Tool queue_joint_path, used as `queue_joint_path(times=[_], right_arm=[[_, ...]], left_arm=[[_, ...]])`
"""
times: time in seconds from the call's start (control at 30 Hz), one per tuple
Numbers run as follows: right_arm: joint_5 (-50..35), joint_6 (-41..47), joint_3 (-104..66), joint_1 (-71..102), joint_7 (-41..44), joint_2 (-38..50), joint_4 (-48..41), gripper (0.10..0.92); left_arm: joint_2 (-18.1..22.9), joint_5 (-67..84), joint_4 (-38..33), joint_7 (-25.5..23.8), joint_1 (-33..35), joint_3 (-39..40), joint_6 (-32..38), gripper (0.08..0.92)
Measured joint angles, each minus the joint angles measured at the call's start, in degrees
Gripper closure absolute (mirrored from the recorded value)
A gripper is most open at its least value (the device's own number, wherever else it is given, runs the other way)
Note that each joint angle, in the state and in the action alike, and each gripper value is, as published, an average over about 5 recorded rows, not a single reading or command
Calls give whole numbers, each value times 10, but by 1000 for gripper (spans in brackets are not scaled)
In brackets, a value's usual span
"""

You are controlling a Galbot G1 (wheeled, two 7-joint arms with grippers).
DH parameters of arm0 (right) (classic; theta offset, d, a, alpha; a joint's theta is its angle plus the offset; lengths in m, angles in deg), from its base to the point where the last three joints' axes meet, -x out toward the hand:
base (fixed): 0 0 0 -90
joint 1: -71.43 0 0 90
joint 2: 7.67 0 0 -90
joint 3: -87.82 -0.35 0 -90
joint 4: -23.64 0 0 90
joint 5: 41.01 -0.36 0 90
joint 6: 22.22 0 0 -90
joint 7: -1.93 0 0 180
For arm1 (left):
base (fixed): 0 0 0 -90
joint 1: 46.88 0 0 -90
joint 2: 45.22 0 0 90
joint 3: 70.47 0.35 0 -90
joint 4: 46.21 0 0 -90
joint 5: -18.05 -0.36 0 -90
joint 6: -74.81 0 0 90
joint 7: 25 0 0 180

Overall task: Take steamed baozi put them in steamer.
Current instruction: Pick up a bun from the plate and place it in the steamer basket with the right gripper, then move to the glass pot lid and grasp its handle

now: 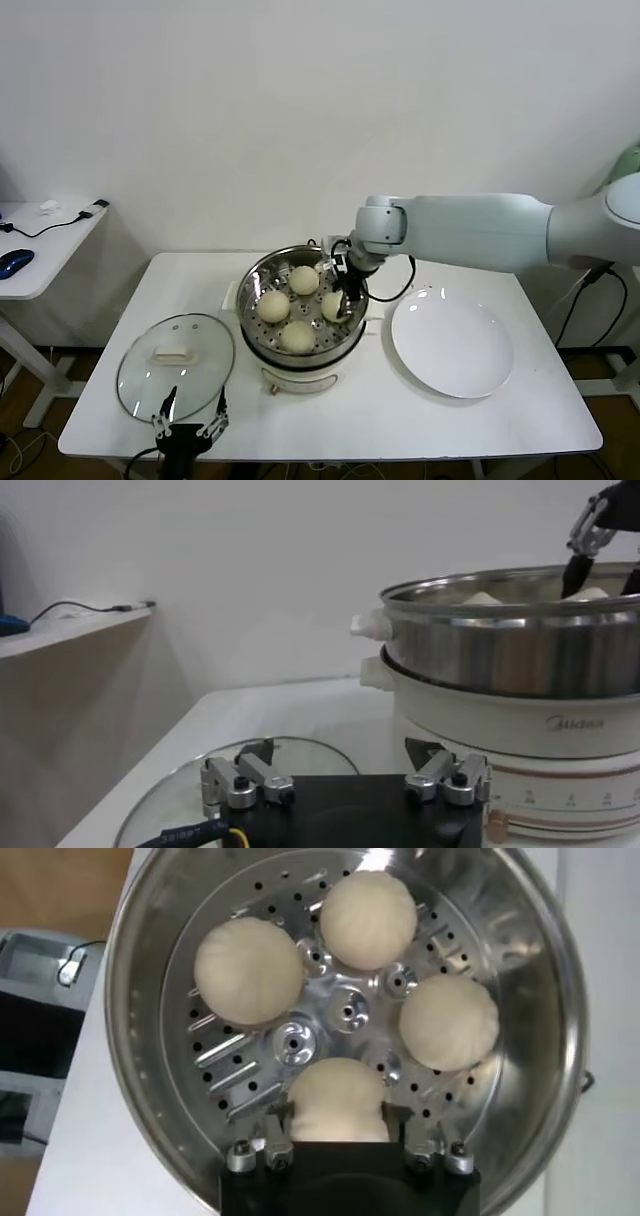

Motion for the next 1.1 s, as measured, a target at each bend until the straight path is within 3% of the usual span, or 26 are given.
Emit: queue_joint_path(times=[0.17,0.43,0.77,1.1], right_arm=[[-9,-27,-11,-9,24,8,-7,215],[-44,-54,-83,-3,23,49,-21,203],[-16,-52,-324,121,-161,126,-17,203],[43,-86,-620,392,-313,230,74,203]], left_arm=[[1,0,-1,1,1,0,-2,177],[1,7,-6,2,2,-5,-3,177],[-3,25,-8,6,-15,-15,-5,177],[-22,50,-9,2,-45,-38,-16,177]])
